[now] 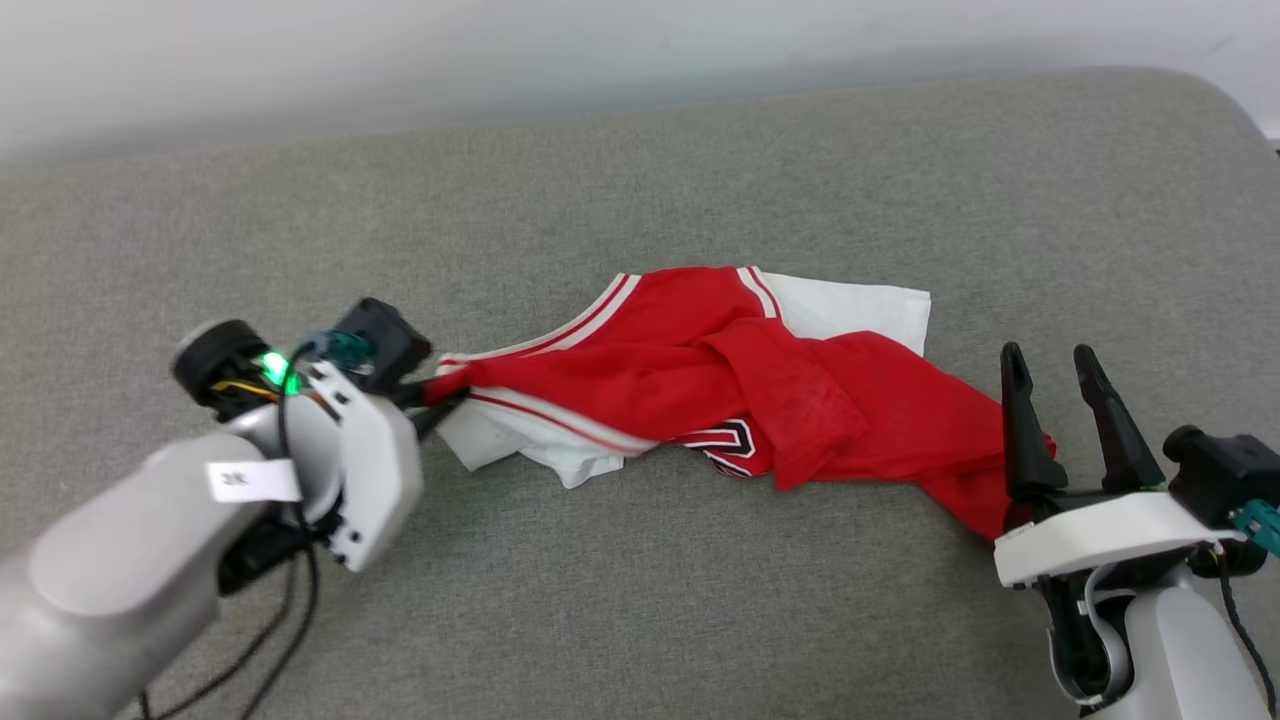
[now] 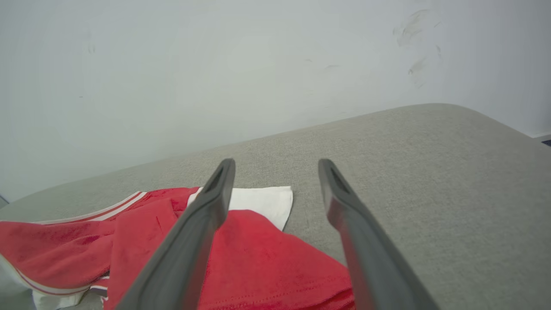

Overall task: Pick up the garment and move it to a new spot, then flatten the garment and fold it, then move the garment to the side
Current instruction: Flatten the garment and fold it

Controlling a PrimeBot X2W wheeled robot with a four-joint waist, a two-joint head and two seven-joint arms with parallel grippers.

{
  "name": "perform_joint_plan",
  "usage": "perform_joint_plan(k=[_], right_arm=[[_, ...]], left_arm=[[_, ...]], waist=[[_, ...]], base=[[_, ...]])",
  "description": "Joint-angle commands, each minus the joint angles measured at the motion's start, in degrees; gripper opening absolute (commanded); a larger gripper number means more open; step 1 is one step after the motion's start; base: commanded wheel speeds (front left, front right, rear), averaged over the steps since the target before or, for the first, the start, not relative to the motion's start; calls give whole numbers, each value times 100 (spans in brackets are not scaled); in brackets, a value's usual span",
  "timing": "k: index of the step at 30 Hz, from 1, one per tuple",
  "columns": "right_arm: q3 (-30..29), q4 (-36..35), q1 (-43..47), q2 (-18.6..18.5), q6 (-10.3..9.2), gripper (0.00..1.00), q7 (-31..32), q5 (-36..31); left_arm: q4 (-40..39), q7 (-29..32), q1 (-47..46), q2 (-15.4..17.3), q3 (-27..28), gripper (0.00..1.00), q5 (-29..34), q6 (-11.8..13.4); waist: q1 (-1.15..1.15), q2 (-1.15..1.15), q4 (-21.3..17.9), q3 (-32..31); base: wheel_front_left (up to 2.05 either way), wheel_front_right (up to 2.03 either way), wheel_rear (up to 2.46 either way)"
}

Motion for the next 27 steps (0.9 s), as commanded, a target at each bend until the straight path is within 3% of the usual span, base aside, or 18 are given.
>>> perform_joint_plan(k=[1, 5, 8, 9, 10, 20, 24, 27], right_arm=[[10, 2, -88, 11, -4, 100, 21, -46], [74, 4, -182, 11, -4, 100, 43, -75], [117, 24, -218, 11, -4, 100, 71, -97], [120, 31, -229, 11, -4, 100, 71, -108], [125, 36, -243, 11, -4, 100, 71, -108], [117, 114, -188, 11, -4, 100, 120, -179], [63, 75, -56, 11, -4, 100, 178, -256], [4, -1, 35, 9, -4, 100, 228, -324]], left_arm=[[21, -30, -146, 39, 5, 0, 20, 6], [526, -183, -524, 190, -181, 0, 50, 7], [1044, -252, -798, 101, -152, 0, 148, 21], [1232, -217, -842, 43, -138, 18, 152, 79], [1395, -211, -904, -15, -146, 100, 207, 118], [2354, -1369, -829, -586, 206, 100, 238, 748], [2318, -2188, -608, -731, 524, 100, 91, 1073], [2005, -2471, -343, -781, 830, 100, 83, 1337]], waist=[[0, 0, 33, 52], [0, 0, 91, 197], [0, 0, 116, 259], [0, 0, 122, 271], [0, 0, 129, 282], [0, 0, 260, 55], [0, 0, 374, -185], [0, 0, 493, -377]], base=[[0, 0, 0], [0, 0, 0], [0, 0, 0], [0, 0, 0], [0, 0, 0], [0, 0, 0], [0, 0, 0], [0, 0, 0]])
